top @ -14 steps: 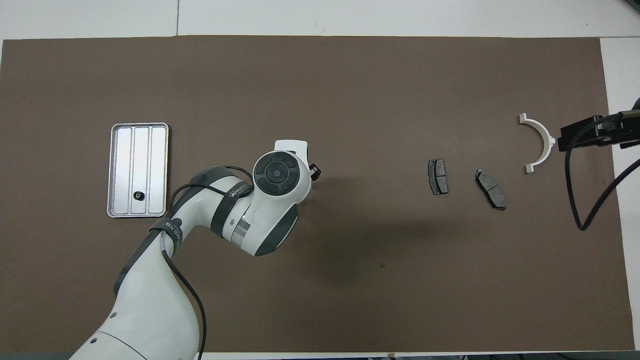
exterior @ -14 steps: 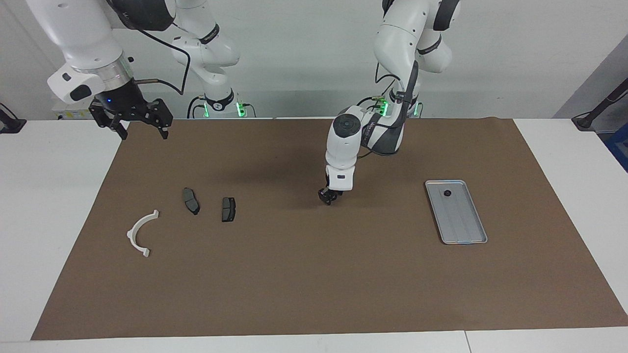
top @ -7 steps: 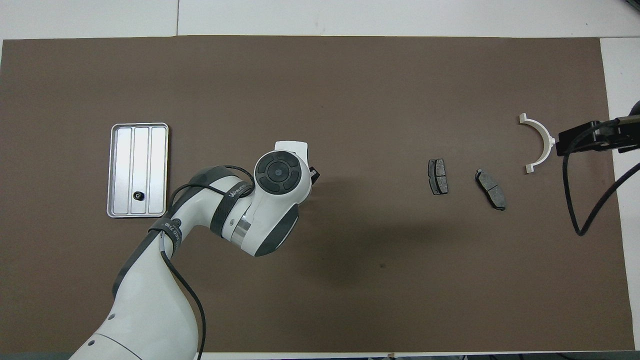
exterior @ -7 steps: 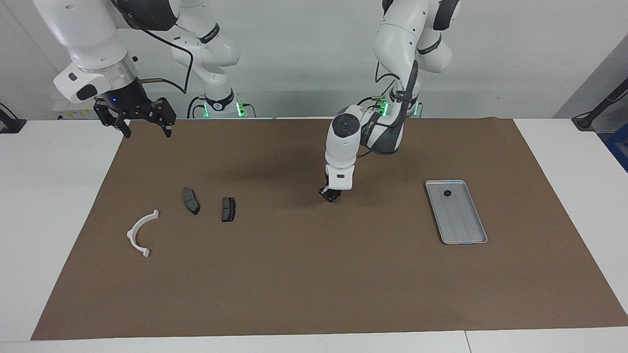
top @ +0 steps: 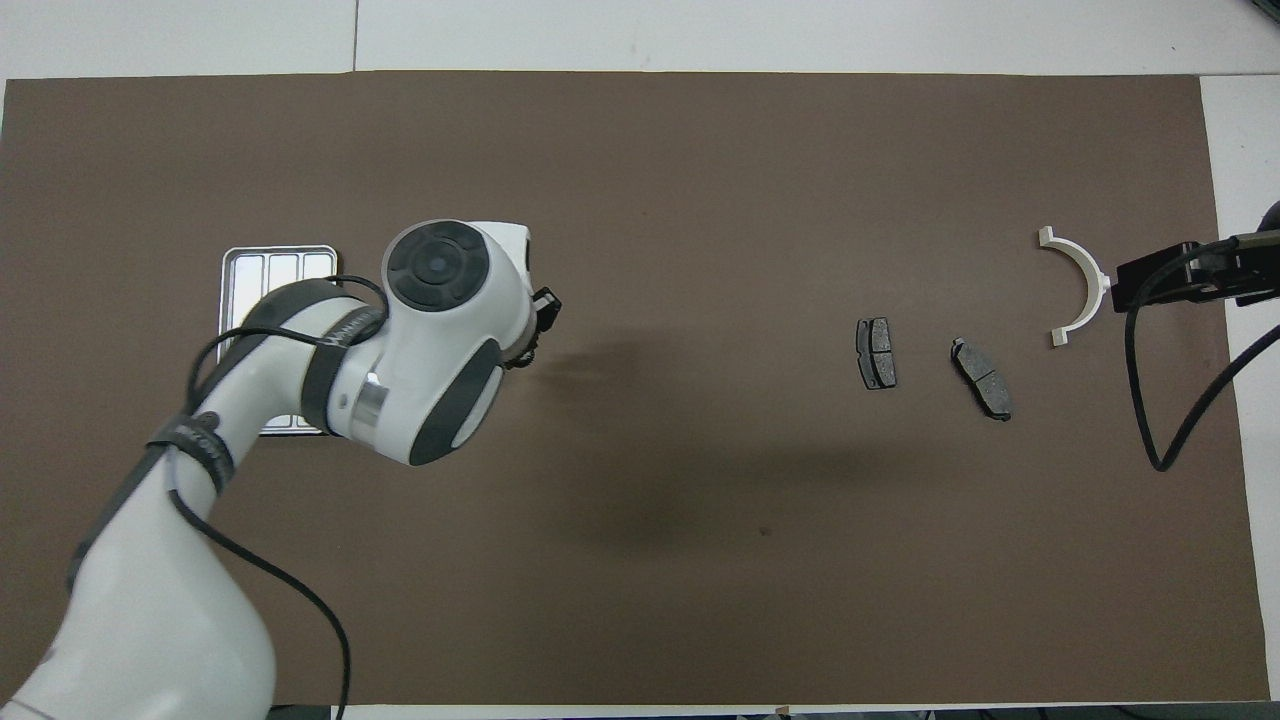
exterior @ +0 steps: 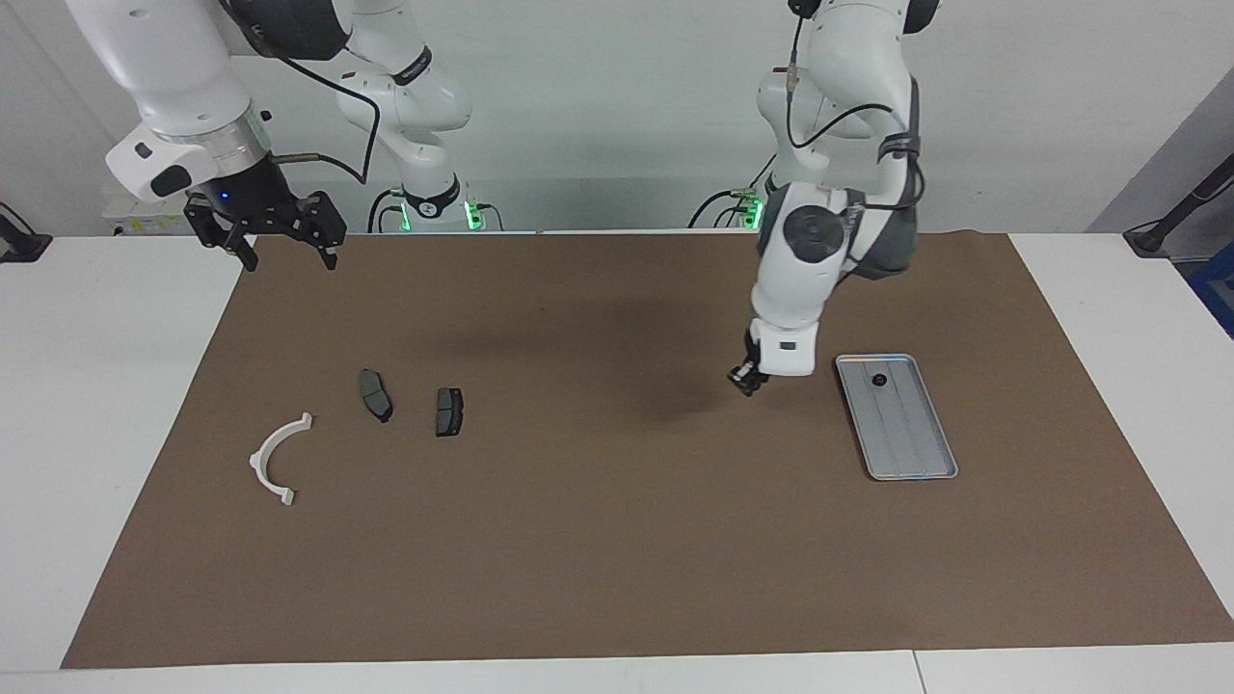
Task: Pick bearing gear from pile to tray
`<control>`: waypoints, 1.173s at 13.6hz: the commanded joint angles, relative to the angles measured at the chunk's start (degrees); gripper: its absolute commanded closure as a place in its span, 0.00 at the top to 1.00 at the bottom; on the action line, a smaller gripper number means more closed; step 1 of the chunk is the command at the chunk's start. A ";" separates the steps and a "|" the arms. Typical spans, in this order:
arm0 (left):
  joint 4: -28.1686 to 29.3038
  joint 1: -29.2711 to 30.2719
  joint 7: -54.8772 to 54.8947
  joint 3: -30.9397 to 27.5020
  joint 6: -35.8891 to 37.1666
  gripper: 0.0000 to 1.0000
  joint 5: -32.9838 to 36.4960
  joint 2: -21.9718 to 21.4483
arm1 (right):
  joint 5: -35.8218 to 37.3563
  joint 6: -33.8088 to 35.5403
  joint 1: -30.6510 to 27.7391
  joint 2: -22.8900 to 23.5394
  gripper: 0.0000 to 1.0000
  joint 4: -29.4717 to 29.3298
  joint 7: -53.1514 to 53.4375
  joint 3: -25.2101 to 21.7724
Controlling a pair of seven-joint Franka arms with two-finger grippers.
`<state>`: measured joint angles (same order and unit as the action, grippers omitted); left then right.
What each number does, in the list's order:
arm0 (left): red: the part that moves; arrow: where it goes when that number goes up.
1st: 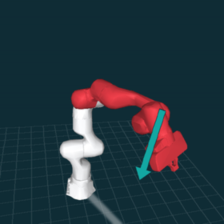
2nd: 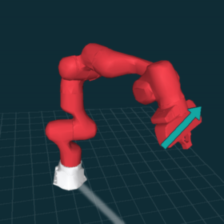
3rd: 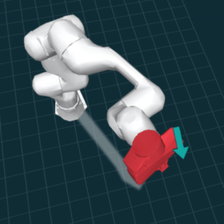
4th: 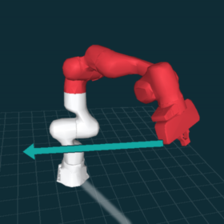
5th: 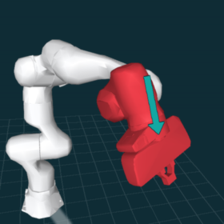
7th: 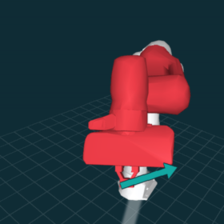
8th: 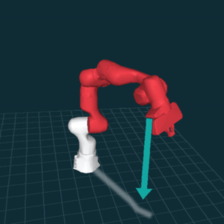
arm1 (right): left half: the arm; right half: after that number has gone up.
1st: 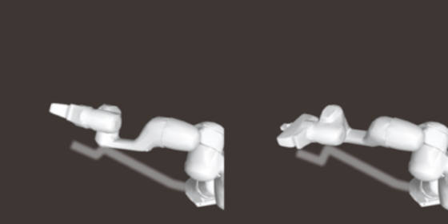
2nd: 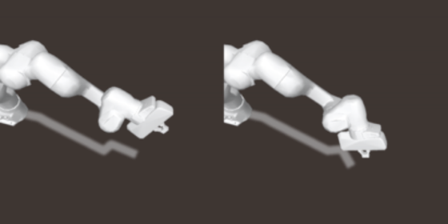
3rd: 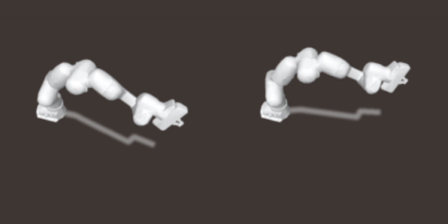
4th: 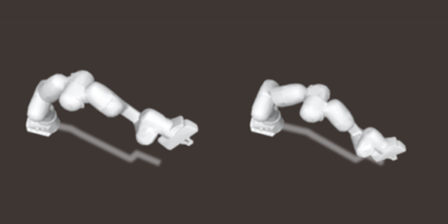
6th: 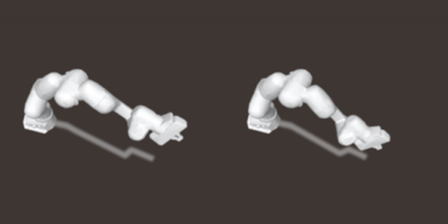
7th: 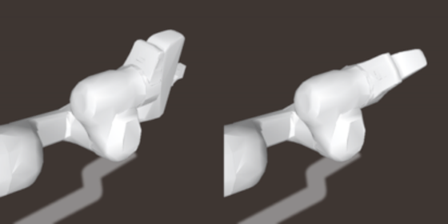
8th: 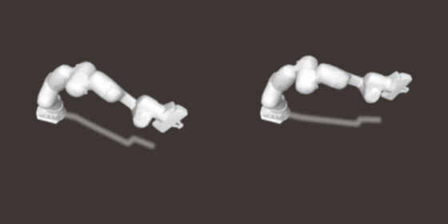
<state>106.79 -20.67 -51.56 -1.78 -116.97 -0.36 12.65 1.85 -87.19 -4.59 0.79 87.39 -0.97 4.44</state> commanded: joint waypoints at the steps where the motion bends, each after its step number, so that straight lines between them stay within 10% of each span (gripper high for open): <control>1: 1.76 9.03 13.37 0.90 -0.10 0.00 0.62 -1.14 | -0.36 -0.70 -0.33 -1.67 1.00 1.91 -1.58 0.04; 5: 3.24 18.02 26.51 0.90 -6.14 0.00 0.53 -0.61 | -0.45 -0.09 -0.33 -1.76 1.00 1.82 -1.58 0.04; 16: 5.88 20.14 28.27 0.81 -19.87 0.01 0.53 6.51 | -0.45 0.00 -0.25 -1.76 1.00 1.82 -1.58 0.04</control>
<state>111.27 -1.23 -24.08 -1.53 -134.51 -0.35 19.19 1.85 -87.11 -4.59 0.44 87.63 -0.98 4.44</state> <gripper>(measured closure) 0.652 0.000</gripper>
